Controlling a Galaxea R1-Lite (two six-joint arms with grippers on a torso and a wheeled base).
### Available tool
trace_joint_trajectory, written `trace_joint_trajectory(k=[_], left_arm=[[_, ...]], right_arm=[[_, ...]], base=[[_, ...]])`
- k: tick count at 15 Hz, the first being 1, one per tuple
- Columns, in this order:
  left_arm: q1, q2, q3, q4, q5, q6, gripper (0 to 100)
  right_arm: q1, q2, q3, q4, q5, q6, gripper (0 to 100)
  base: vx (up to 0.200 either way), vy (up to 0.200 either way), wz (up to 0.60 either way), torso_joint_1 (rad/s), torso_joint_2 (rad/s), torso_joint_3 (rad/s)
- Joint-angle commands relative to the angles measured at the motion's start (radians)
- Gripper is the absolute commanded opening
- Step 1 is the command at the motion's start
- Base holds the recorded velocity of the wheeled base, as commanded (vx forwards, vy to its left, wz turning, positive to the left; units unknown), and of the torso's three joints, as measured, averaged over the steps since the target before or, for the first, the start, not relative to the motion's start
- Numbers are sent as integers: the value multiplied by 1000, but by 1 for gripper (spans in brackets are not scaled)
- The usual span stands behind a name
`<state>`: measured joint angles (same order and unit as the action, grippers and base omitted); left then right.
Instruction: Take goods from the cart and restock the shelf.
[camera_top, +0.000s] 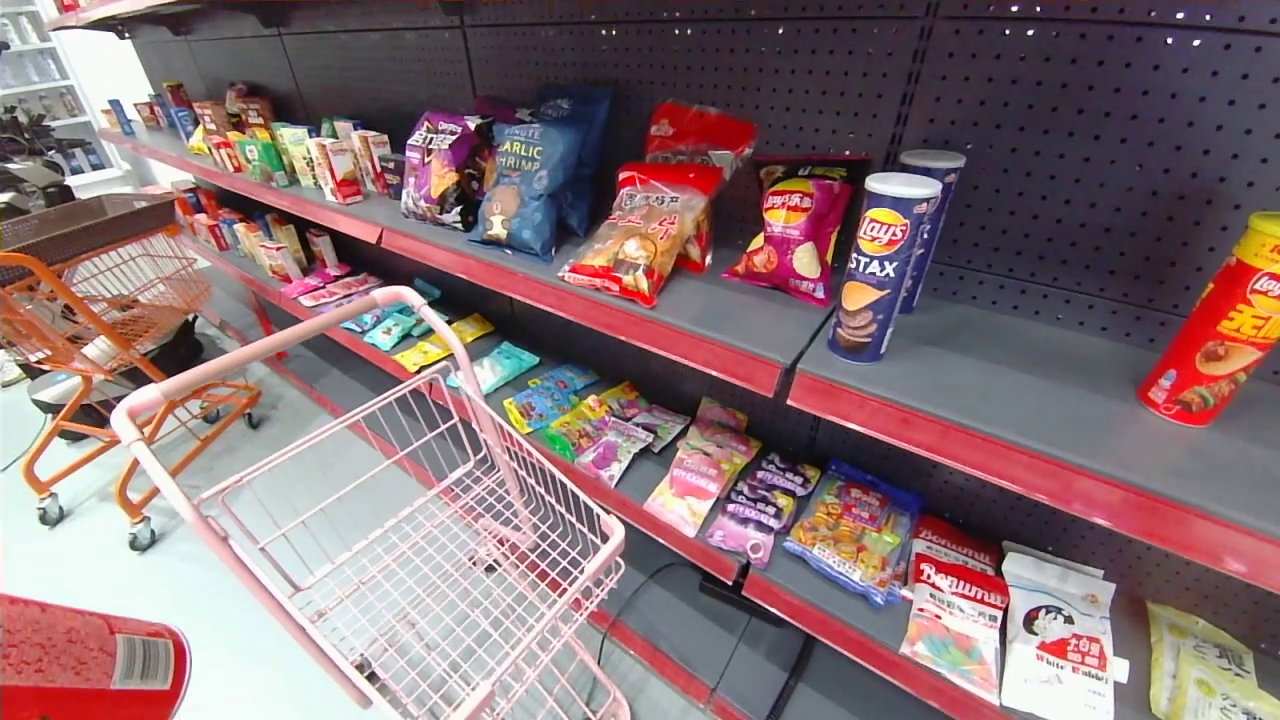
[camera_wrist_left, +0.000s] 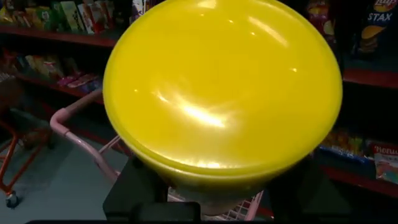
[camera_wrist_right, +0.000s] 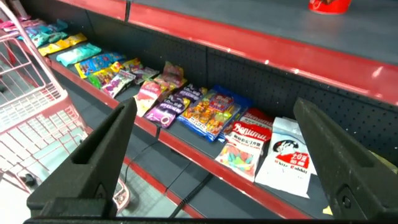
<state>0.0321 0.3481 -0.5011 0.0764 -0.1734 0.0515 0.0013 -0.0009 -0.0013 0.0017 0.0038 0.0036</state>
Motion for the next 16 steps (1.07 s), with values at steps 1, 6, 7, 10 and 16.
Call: trace_joint_trajectory(k=[1,6,7,10,16], left_arm=[[0,-20,-4,2,0,1,0],[-3,-15,-4,10,-5,2,0],[-3,-15,-4,10,-5,2,0],[-15,-17,-7,11,-8,14,0],[-15,-15,-8,43,-6,82,0]], right_arm=[[0,1,1,0,1,-2,100],[0,1,0,0,1,1,100],[0,1,0,0,1,1,100],[0,1,1,0,1,-1,100],[0,1,0,0,1,-1,100]], base=[[0,0,0,198,-442,-261],[0,0,-360,78,-182,-104],[0,0,-600,7,-17,2],[0,0,-600,11,2,-2],[0,0,-600,5,3,-1]])
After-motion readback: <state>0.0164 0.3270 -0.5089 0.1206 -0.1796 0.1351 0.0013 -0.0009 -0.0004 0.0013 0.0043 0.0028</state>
